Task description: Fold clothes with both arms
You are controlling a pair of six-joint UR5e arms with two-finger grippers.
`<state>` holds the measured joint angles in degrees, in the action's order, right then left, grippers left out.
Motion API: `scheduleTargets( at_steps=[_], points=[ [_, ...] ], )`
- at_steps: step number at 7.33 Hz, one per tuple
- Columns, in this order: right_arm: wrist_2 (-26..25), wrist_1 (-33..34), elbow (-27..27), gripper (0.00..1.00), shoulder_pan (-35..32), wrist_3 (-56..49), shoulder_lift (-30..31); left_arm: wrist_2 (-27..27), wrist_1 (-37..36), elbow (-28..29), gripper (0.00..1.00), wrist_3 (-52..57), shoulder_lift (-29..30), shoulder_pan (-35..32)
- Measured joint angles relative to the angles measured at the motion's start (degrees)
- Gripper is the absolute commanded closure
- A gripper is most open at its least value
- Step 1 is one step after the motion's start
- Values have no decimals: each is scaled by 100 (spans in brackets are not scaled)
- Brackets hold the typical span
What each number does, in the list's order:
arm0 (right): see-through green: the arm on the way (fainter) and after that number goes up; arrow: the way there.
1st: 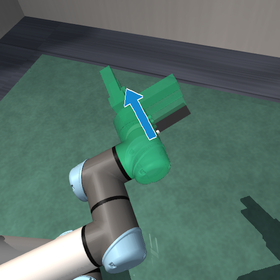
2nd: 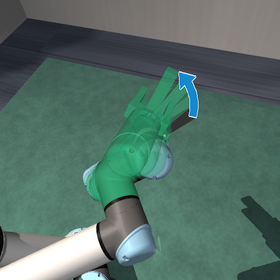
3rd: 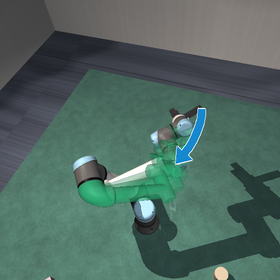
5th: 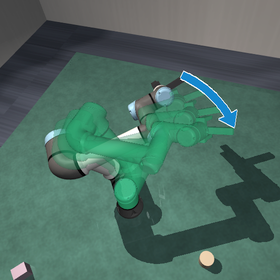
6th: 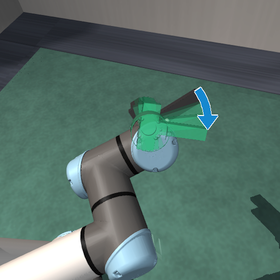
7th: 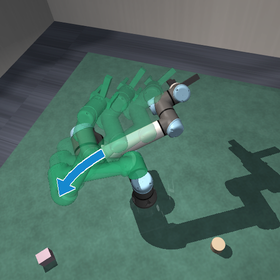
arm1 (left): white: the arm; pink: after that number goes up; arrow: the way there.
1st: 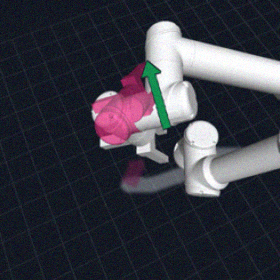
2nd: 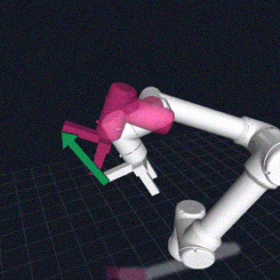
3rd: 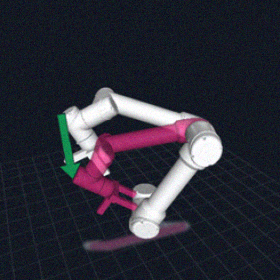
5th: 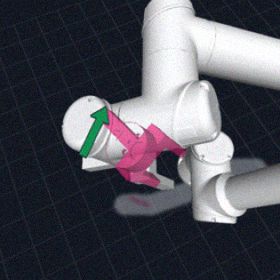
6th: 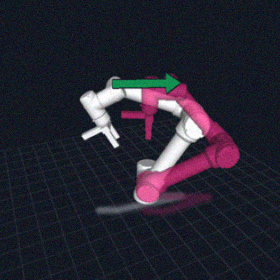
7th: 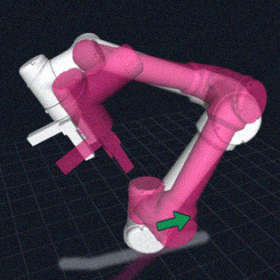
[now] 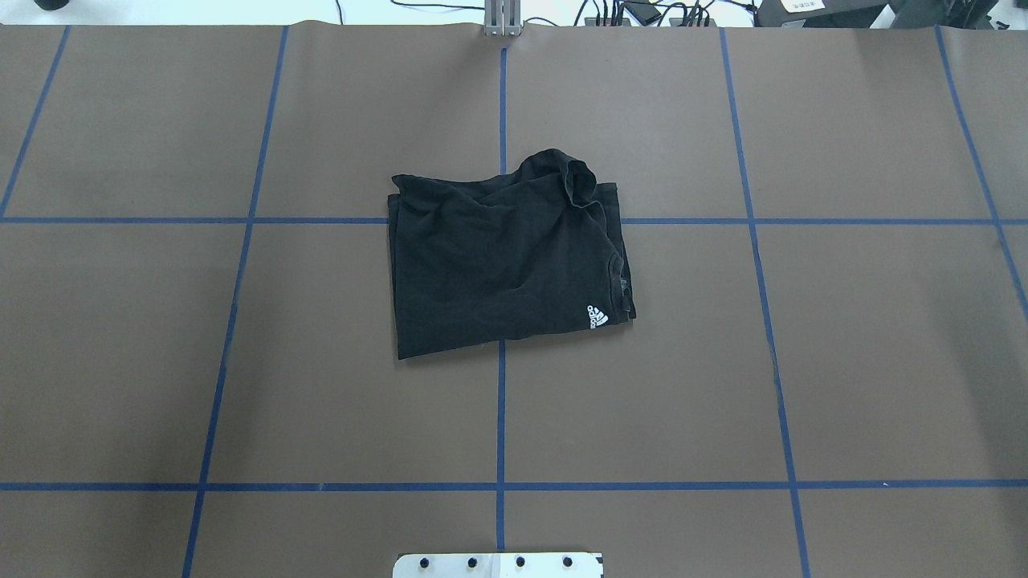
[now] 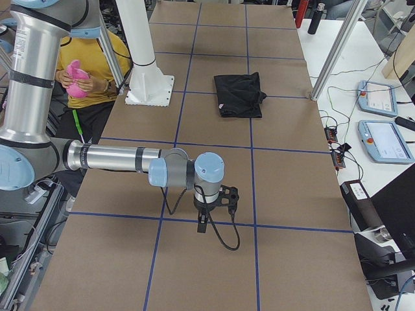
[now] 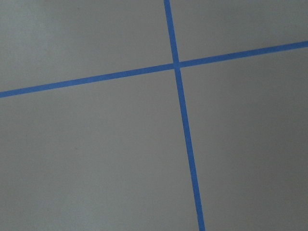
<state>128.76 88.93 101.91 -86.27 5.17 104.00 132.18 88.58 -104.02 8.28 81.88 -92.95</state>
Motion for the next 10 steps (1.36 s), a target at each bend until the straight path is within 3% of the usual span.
scheduleTargets(
  at_steps=[10],
  points=[
    [424,-7,106,0,-322,2,16,-10,175,-3,0,-10,-98,-6]
  ],
)
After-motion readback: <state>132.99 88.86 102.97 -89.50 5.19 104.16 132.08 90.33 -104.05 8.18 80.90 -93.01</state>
